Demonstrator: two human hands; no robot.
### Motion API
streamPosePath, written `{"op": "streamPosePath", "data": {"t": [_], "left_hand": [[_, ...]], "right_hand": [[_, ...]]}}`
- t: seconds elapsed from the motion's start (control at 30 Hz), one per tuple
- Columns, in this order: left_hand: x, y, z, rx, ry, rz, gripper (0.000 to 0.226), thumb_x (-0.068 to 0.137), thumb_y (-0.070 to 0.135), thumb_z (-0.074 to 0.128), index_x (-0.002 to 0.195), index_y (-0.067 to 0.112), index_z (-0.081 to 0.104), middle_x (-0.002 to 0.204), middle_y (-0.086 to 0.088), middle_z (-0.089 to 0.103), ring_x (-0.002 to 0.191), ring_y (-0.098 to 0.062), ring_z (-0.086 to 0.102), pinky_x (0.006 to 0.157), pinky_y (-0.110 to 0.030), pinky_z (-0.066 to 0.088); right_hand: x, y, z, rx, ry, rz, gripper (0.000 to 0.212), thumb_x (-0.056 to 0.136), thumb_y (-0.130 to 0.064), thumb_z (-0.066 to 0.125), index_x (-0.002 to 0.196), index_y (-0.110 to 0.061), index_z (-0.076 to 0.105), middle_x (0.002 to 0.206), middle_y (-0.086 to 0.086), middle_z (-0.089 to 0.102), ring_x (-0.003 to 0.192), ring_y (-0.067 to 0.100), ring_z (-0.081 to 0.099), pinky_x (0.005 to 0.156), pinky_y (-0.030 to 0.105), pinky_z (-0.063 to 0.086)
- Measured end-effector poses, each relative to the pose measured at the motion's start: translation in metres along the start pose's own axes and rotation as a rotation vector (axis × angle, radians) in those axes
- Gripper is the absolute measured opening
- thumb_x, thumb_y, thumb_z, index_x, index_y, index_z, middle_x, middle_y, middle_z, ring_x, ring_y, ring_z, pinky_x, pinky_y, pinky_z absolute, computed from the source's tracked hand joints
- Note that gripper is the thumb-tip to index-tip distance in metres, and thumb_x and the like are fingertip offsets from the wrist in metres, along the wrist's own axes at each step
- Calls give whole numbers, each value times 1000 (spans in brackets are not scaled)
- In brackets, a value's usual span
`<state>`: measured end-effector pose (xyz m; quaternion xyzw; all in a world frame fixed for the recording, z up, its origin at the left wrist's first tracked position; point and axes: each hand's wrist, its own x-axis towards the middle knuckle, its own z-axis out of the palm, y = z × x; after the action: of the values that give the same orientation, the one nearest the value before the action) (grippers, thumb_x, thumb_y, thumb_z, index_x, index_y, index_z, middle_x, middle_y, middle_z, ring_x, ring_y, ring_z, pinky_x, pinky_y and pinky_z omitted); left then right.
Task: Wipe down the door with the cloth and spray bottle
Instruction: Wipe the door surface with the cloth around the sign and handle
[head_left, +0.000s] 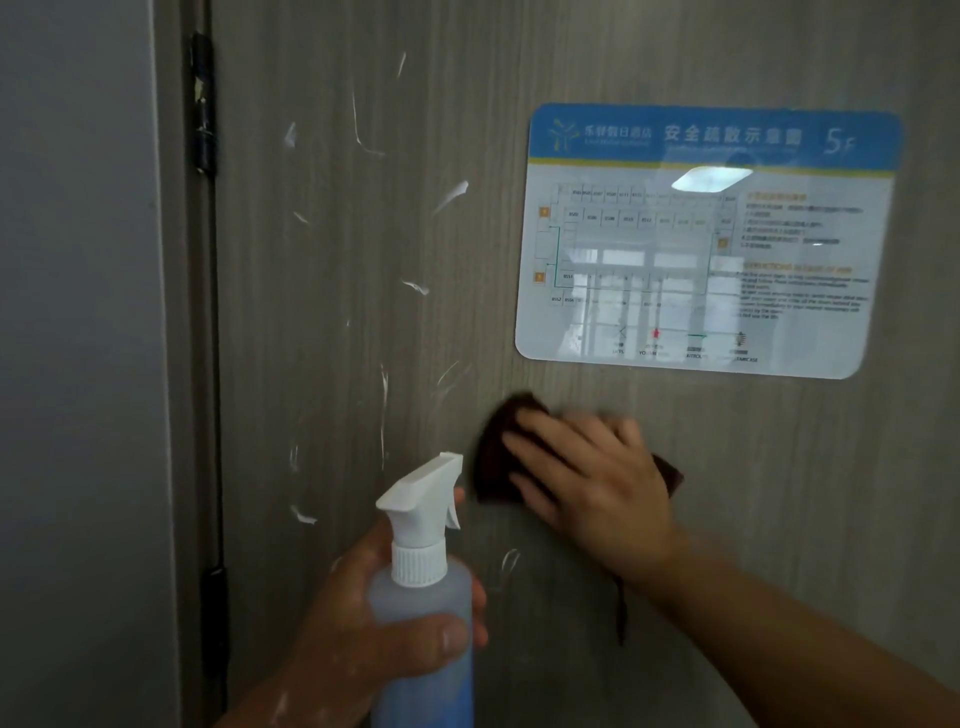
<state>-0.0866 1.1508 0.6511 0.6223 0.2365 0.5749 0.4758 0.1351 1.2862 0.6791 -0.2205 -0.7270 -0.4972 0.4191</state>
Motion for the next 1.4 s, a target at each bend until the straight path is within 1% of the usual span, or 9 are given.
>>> {"op": "streamPosePath", "data": {"t": [0.1,0.2,0.4,0.53,0.63,0.73,0.9,1.2,1.4], "left_hand": [[4,2,-1,14,-12,-3,93,40,29,98,124,21,60,85,-32,68,70,-44,67,64,-42,55],[7,-2,-5,22,6,-18,109,37,29,99,127,-4,48,84,-34,68,68,-44,68,60,-39,55],[-4,-9,-9,-15,-25,-8,91,41,25,98,124,20,61,84,-34,66,69,-43,67,62,-38,55],[-2,-5,-8,-24,23,-30,95,32,26,100,119,16,63,83,-32,68,67,-43,67,58,-41,56],[5,1,-5,-19,27,3,89,37,26,99,118,20,64,84,-29,69,69,-42,67,61,-42,55],[5,4,-4,-28,30,6,91,39,25,98,122,25,63,85,-28,68,70,-42,66,63,-42,54],[-6,8,-12,-14,25,3,92,43,23,98,126,20,59,87,-28,68,73,-42,66,65,-40,54],[12,24,-14,-2,56,39,97,37,24,99,122,11,57,85,-28,70,70,-40,69,62,-41,56],[7,26,-19,5,70,61,91,40,26,98,118,3,55,85,-27,69,68,-39,66,61,-37,55]], "right_hand": [[44,3,7,9,79,110,29,99,-36,66,122,-20,74,134,0,67,101,25,66,76,40,45],[20,-8,12,12,55,61,31,100,-37,65,125,-21,73,136,0,66,104,24,64,78,39,41],[-70,-24,4,80,-127,-206,29,100,-40,63,124,-27,73,137,-2,65,106,24,64,81,39,38],[5,3,2,9,-3,-60,30,100,-38,65,124,-23,73,136,0,66,102,26,66,76,40,43],[48,12,4,-7,111,73,26,100,-35,66,120,-22,75,133,-1,68,98,25,66,74,41,45],[13,-12,14,20,47,27,29,99,-35,66,124,-22,73,136,-1,66,101,25,61,76,39,41],[-67,-35,10,126,-134,-266,29,99,-37,67,126,-26,71,140,-2,64,107,23,62,80,38,37],[58,-18,24,44,96,96,29,101,-35,64,124,-20,73,135,1,66,101,24,64,76,39,45],[-40,-41,18,118,-66,-189,28,101,-37,62,123,-25,73,135,-2,66,107,23,60,79,37,37]]}}
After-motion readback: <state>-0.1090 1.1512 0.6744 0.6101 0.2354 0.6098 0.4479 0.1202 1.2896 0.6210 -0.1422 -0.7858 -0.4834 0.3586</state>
